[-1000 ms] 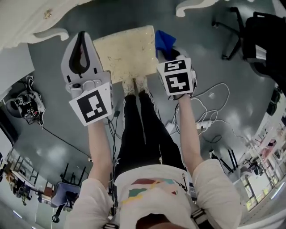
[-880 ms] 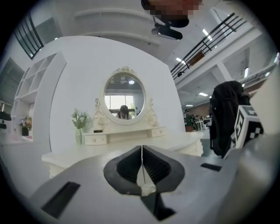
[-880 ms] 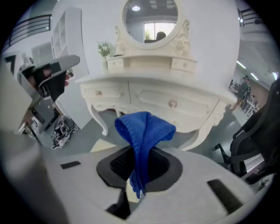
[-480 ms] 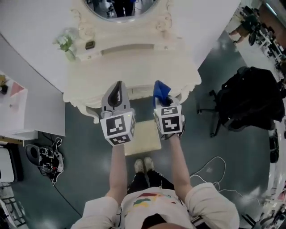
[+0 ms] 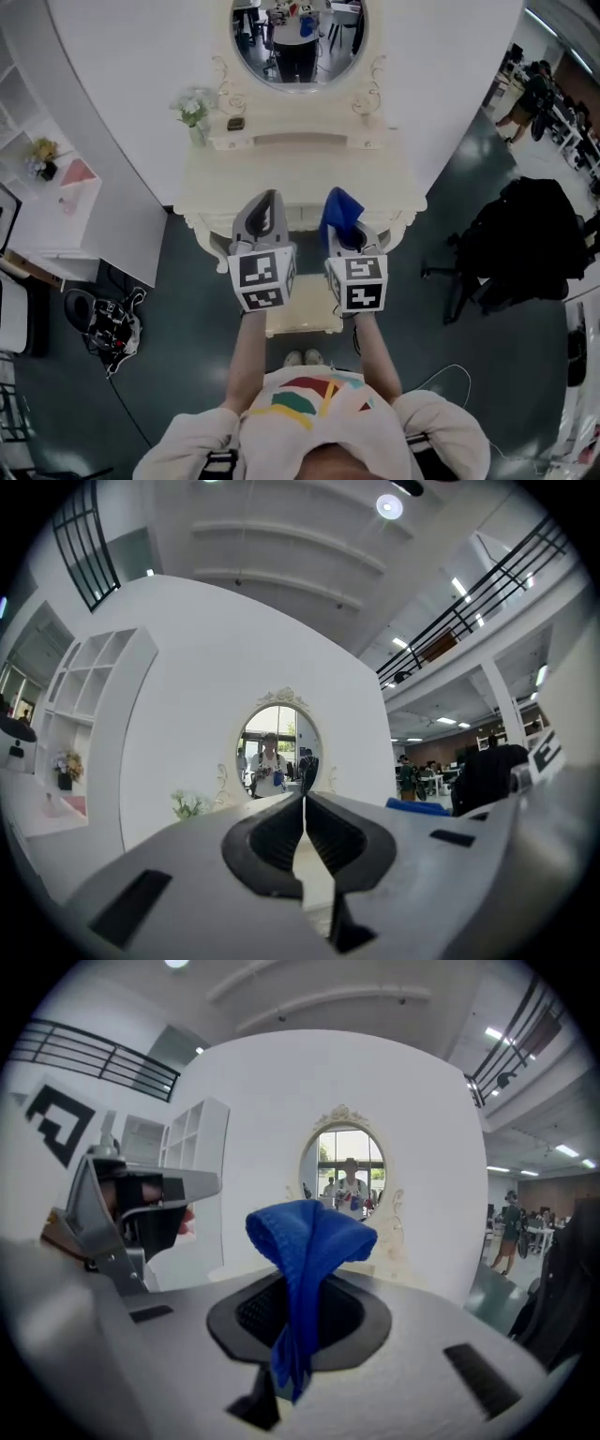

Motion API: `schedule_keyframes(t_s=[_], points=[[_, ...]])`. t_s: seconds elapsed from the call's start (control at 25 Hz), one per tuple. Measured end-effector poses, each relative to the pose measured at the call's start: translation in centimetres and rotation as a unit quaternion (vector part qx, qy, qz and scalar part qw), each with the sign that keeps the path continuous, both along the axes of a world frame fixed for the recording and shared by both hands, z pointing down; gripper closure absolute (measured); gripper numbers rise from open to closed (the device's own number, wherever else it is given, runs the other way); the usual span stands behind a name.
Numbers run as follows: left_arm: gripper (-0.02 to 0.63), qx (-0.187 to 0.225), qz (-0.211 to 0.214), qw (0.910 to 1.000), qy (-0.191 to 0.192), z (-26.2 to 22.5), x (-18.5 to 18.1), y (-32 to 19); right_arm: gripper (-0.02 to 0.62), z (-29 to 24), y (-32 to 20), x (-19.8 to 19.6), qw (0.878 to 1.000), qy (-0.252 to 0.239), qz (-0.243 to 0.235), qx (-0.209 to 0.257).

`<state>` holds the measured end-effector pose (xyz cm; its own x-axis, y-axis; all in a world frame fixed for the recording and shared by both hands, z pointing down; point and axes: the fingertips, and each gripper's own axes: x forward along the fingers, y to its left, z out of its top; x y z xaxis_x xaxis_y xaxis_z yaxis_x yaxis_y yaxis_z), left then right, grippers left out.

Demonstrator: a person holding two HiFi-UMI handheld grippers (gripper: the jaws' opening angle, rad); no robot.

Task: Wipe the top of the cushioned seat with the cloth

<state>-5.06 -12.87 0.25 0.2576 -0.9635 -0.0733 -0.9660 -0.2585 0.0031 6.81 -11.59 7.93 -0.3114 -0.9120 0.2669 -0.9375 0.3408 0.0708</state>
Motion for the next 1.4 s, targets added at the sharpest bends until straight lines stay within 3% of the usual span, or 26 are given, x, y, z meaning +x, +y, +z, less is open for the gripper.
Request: schedule_keyframes(t_s=[0.2, 0.36, 0.6, 0.84, 1.0, 1.4], points=[[0.597, 0.031, 0.001, 0.9991, -0.028, 0.4, -0.4, 3.7, 0.558, -1.5, 2.6, -0.5, 0.999, 0.005, -0.007, 0.038], [0.597, 0.019, -0.006, 0.9993, -0.030, 3.0, -0.6, 5.5, 0.558, -1.4, 4.8, -1.2, 0.998, -0.009, -0.013, 0.058], [0.597, -0.015, -0.012, 0.9997, -0.017, 6.3, -1.4, 7.6, 0.558, 2.2, 6.5, -2.4, 0.999, -0.044, -0.017, 0.024], [0.597, -0.036, -0.027, 0.9988, -0.017, 8.6, -2.9, 8.2, 0.558, 5.2, 7.4, -3.4, 0.999, -0.041, -0.027, -0.013], [0.597, -0.050, -0.032, 0.9982, -0.001, 9.3, -3.7, 8.4, 0.558, 5.5, 7.6, -3.6, 0.999, -0.022, -0.031, -0.009], [0.597, -0.036, -0.022, 0.9991, -0.007, 9.5, -2.0, 8.8, 0.558, 6.2, 8.3, -2.5, 0.999, 0.001, -0.030, -0.012]])
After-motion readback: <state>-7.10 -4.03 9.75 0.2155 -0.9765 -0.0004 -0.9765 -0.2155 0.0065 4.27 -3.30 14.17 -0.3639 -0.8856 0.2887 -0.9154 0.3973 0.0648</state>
